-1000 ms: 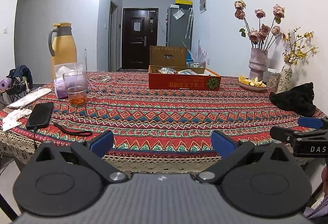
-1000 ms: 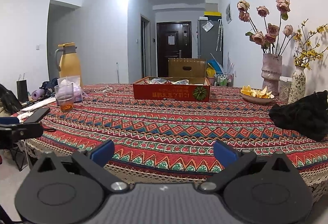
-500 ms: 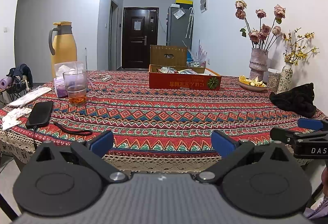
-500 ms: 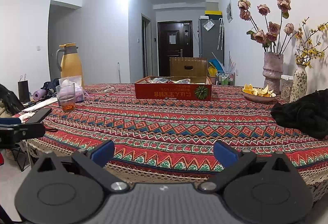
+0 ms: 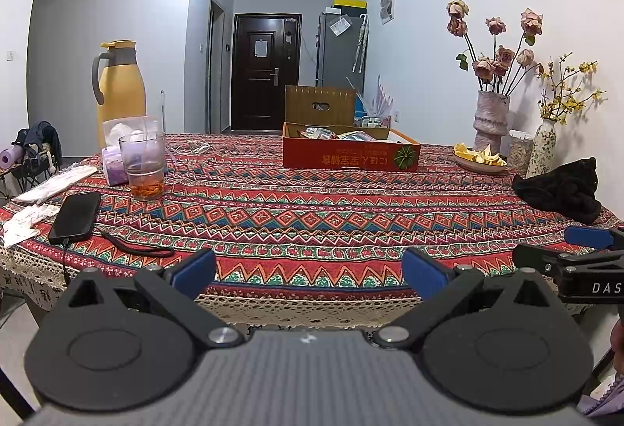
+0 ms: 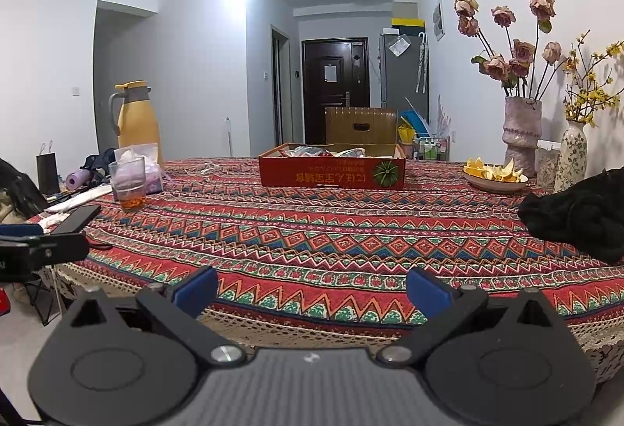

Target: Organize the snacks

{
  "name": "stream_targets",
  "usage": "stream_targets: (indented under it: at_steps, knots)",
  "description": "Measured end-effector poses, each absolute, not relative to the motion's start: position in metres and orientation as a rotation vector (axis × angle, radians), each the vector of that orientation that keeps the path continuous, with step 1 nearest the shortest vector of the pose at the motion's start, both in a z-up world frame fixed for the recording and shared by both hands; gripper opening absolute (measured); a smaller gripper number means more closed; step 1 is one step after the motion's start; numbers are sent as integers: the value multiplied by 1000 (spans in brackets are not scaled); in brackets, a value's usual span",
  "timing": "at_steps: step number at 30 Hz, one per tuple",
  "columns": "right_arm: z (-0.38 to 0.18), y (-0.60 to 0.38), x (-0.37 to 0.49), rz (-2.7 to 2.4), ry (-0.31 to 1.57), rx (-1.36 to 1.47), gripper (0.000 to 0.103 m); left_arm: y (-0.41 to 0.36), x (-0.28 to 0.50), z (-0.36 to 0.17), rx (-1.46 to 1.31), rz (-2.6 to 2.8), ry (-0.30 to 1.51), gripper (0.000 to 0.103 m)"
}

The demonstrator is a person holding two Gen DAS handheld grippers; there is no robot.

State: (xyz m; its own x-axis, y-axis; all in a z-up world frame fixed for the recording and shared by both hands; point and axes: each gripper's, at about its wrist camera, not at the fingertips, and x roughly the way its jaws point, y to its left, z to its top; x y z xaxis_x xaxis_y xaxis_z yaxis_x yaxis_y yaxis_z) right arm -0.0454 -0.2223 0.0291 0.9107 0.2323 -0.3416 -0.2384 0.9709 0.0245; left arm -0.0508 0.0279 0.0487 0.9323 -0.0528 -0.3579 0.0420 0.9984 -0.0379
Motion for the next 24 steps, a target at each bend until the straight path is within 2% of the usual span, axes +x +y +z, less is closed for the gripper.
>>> stream_targets:
  at_steps: [24]
  knots:
    - [28,-222,-46,245,346,-14,103,27,-51,49,-29,-47,363,103]
